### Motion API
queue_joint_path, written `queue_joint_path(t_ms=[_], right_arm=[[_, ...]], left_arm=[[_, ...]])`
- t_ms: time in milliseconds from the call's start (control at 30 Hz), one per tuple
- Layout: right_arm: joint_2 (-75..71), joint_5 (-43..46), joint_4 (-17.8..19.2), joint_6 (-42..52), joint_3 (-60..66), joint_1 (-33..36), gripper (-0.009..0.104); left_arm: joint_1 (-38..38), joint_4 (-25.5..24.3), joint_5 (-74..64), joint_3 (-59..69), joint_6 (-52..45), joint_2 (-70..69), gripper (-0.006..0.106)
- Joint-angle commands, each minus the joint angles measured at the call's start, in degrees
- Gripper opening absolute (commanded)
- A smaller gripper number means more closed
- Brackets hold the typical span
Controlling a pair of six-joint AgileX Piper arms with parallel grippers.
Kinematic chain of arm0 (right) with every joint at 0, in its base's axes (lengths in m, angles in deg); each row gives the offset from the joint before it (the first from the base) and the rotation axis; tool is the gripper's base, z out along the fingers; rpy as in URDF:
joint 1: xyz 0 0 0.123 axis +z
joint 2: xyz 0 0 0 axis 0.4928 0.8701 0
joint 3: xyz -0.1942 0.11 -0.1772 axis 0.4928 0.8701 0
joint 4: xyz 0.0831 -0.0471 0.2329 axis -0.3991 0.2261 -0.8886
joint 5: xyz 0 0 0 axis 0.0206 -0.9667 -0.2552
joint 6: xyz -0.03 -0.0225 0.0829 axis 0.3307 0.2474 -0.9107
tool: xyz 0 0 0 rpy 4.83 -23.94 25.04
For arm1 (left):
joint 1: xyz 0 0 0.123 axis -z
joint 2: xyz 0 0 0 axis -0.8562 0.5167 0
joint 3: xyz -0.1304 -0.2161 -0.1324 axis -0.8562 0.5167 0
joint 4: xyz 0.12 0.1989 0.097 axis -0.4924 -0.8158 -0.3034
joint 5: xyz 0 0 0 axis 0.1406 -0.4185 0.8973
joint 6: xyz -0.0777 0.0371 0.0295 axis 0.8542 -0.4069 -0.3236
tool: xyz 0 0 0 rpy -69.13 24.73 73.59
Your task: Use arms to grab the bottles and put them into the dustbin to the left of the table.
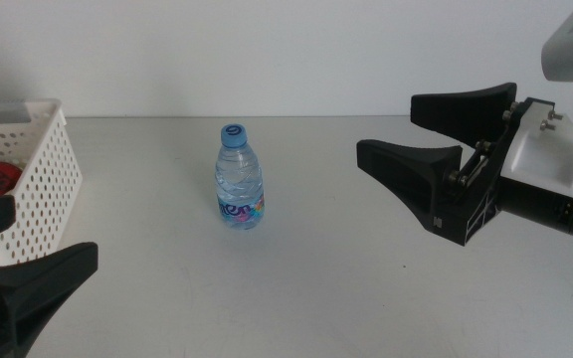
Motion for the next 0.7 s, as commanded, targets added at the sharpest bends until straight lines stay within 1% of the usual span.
queue_joint_path(t_ms=[0, 100, 133, 167, 233, 267, 367, 433, 467, 533, 600, 633, 667], right_arm=[[-2.2, -1.3, -9.4, 6.5, 0.7, -0.5, 0.064], [-3.5, -4.6, -19.7, 12.0, 2.3, -0.2, 0.064], [-4.1, -6.3, -22.7, 14.7, 2.3, 0.0, 0.064], [-4.5, -7.9, -25.0, 17.0, 2.3, 0.1, 0.064], [-6.0, -12.2, -31.7, 25.0, 2.3, 0.8, 0.064], [-6.6, -13.8, -34.4, 28.2, 2.3, 1.0, 0.064], [-8.2, -19.6, -45.0, 39.4, 2.3, 2.1, 0.064], [-9.2, -23.2, -53.2, 48.2, 2.3, 2.6, 0.064], [-9.5, -24.4, -56.3, 51.8, 2.3, 2.7, 0.064], [-10.4, -26.8, -64.1, 61.3, 2.3, 2.7, 0.064], [-10.7, -28.5, -71.5, 68.7, 2.3, 2.7, 0.064], [-11.1, -29.2, -74.9, 72.4, 2.2, 2.7, 0.064], [-11.4, -30.0, -77.3, 75.1, 2.2, 2.7, 0.064]], left_arm=[[0.4, 0.4, 4.1, -1.5, 0.9, 0.3, 0.094], [0.4, 0.4, 4.1, -1.5, 0.9, 0.3, 0.094], [0.4, 0.4, 4.1, -1.5, 0.9, 0.3, 0.094], [0.4, 0.4, 4.1, -1.5, 0.9, 0.3, 0.094], [0.4, 0.4, 4.1, -1.5, 0.9, 0.3, 0.094], [0.4, 0.4, 4.1, -1.5, 0.9, 0.3, 0.094], [0.4, 0.4, 4.1, -1.5, 0.9, 0.3, 0.094], [0.4, 0.4, 4.1, -1.5, 0.9, 0.3, 0.094], [0.4, 0.4, 4.1, -1.5, 0.9, 0.3, 0.094], [0.4, 0.4, 4.1, -1.5, 0.9, 0.3, 0.094], [0.4, 0.4, 4.1, -1.5, 0.9, 0.3, 0.094], [0.4, 0.4, 4.1, -1.5, 0.9, 0.3, 0.094], [0.4, 0.4, 4.1, -1.5, 0.9, 0.3, 0.094]])
